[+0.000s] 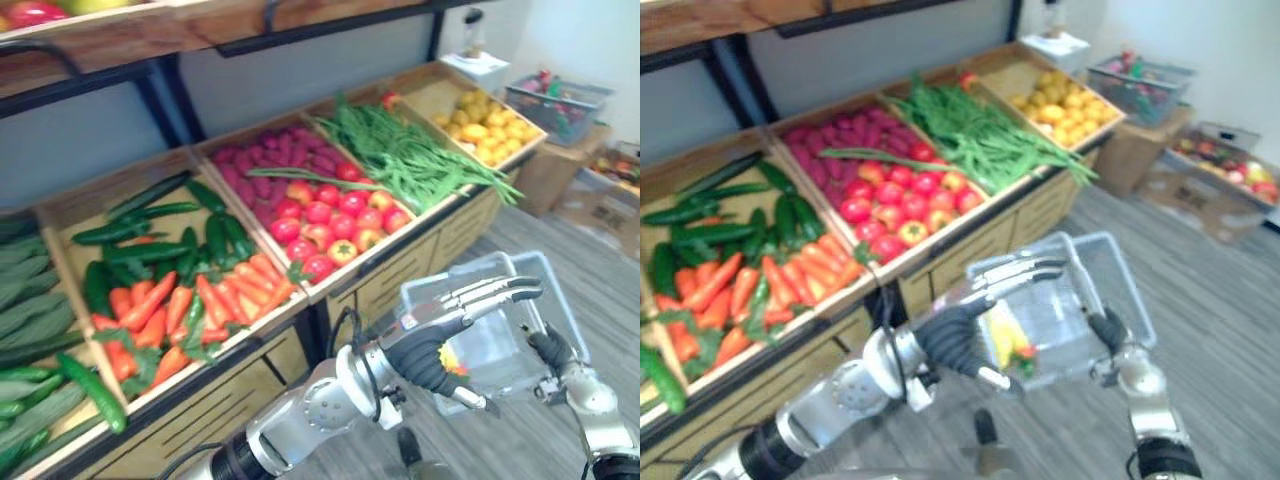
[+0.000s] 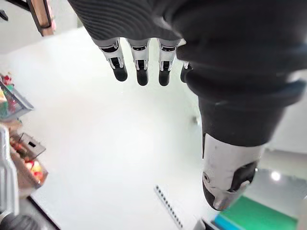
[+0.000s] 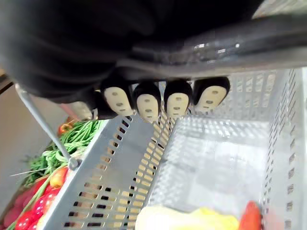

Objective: Pick vegetable in the basket

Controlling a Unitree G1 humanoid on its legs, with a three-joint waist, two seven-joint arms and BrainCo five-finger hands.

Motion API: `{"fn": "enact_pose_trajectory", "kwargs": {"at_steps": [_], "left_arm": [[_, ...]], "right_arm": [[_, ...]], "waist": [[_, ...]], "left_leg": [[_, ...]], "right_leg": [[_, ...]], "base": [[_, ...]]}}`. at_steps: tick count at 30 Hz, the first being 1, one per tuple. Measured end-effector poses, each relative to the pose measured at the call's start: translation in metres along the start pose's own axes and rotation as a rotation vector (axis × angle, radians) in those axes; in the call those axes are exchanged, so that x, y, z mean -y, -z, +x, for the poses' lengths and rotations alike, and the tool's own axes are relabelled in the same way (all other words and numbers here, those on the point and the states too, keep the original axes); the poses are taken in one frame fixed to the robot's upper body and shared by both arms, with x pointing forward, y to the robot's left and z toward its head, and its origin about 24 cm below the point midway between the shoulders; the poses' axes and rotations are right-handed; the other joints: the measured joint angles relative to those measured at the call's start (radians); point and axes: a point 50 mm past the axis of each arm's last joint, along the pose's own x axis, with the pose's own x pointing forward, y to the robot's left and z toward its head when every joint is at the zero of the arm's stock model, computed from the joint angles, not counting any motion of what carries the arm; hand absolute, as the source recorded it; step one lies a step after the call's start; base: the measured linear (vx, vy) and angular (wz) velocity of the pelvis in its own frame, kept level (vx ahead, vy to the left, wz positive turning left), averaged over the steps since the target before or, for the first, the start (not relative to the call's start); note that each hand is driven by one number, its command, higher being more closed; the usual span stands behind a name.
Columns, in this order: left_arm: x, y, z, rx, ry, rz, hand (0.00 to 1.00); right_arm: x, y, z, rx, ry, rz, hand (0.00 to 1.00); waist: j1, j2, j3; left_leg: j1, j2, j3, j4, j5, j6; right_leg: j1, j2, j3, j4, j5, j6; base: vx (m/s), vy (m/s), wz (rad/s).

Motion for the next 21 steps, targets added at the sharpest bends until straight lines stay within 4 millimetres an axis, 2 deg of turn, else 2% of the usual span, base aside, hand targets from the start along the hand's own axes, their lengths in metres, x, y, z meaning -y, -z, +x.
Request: {"fn": "enact_pose_trajectory", "kwargs": {"at_steps": [2, 5, 8, 9, 12, 14, 16, 17, 18, 19, 21], "left_arm": [[-0.002, -0.005, -0.001, 0.021, -0.009, -0.02, 0.0], [-0.01, -0.009, -0.006, 0.018, -0.051, -0.038, 0.0], [-0.021, -0.01, -0.013, 0.004, -0.123, -0.052, 0.0], [-0.029, -0.01, -0.017, -0.011, -0.176, -0.046, 0.0], [-0.043, -0.006, -0.03, -0.066, -0.289, -0.007, 0.0], [-0.061, 0.001, -0.047, -0.14, -0.43, 0.042, 0.0], [-0.077, 0.014, -0.071, -0.257, -0.596, 0.091, 0.0], [-0.082, 0.019, -0.079, -0.301, -0.647, 0.099, 0.0], [-0.088, 0.03, -0.097, -0.401, -0.753, 0.129, 0.0], [-0.091, 0.035, -0.108, -0.455, -0.801, 0.143, 0.0], [-0.091, 0.05, -0.148, -0.673, -0.92, 0.202, 0.0]], "right_arm": [[0.0, 0.016, -0.004, -0.072, 0.048, 0.059, 1.0], [-0.004, 0.042, -0.014, -0.176, 0.113, 0.149, 1.0], [-0.007, 0.069, -0.033, -0.273, 0.178, 0.224, 1.0], [-0.013, 0.087, -0.045, -0.345, 0.21, 0.272, 1.0], [-0.028, 0.113, -0.066, -0.471, 0.24, 0.343, 1.0], [-0.051, 0.137, -0.09, -0.601, 0.223, 0.405, 1.0], [-0.072, 0.15, -0.107, -0.7, 0.196, 0.451, 1.0], [-0.075, 0.153, -0.111, -0.722, 0.197, 0.461, 1.0], [-0.078, 0.156, -0.115, -0.751, 0.221, 0.496, 1.0], [-0.08, 0.158, -0.117, -0.766, 0.227, 0.51, 1.0], [-0.087, 0.163, -0.125, -0.807, 0.252, 0.547, 1.0]], "waist": [[0.017, 0.001, -0.003], [0.021, 0.002, -0.011], [0.026, -0.006, -0.027], [0.027, -0.012, -0.043], [0.026, -0.025, -0.054], [0.027, -0.037, -0.077], [0.029, -0.045, -0.08], [0.029, -0.048, -0.083], [0.033, -0.05, -0.085], [0.035, -0.052, -0.085], [0.036, -0.054, -0.088]], "left_leg": [[-0.018, -0.006, -0.047, 0.002, 0.008, 0.013], [-0.047, -0.036, -0.13, -0.016, 0.021, 0.025], [-0.066, -0.076, -0.193, -0.058, 0.044, 0.044], [-0.081, -0.097, -0.229, -0.088, 0.064, 0.051], [-0.081, -0.124, -0.288, -0.147, 0.105, 0.059], [-0.098, -0.141, -0.344, -0.191, 0.139, 0.06], [-0.109, -0.153, -0.389, -0.23, 0.171, 0.059], [-0.114, -0.157, -0.4, -0.243, 0.182, 0.06], [-0.116, -0.166, -0.415, -0.271, 0.204, 0.057], [-0.116, -0.17, -0.424, -0.286, 0.215, 0.056], [-0.11, -0.172, -0.457, -0.339, 0.257, 0.049]], "right_leg": [[0.012, -0.015, -0.042, -0.001, 0.0, -0.001], [0.035, -0.052, -0.131, -0.001, -0.001, -0.001], [0.049, -0.089, -0.212, 0.0, -0.003, -0.005], [0.05, -0.107, -0.256, 0.001, -0.003, -0.005], [0.069, -0.126, -0.324, 0.001, -0.004, -0.006], [0.075, -0.133, -0.373, -0.004, -0.015, -0.023], [0.084, -0.133, -0.411, -0.014, -0.024, -0.036], [0.085, -0.132, -0.419, -0.023, -0.026, -0.038], [0.088, -0.133, -0.428, -0.037, -0.026, -0.038], [0.089, -0.133, -0.435, -0.041, -0.027, -0.037], [0.101, -0.127, -0.465, -0.053, -0.03, -0.04]], "base": [[-0.03, 0.016, 0.73], [-0.04, 0.034, 0.79], [-0.02, 0.032, 0.8], [0.02, 0.016, 0.71], [0.05, 0.001, 0.75], [0.06, -0.023, 0.72], [0.05, -0.047, 0.65], [0.04, -0.071, 0.54], [0.03, -0.065, 0.36], [0.02, -0.064, 0.4], [0.01, -0.059, 0.42]]}}
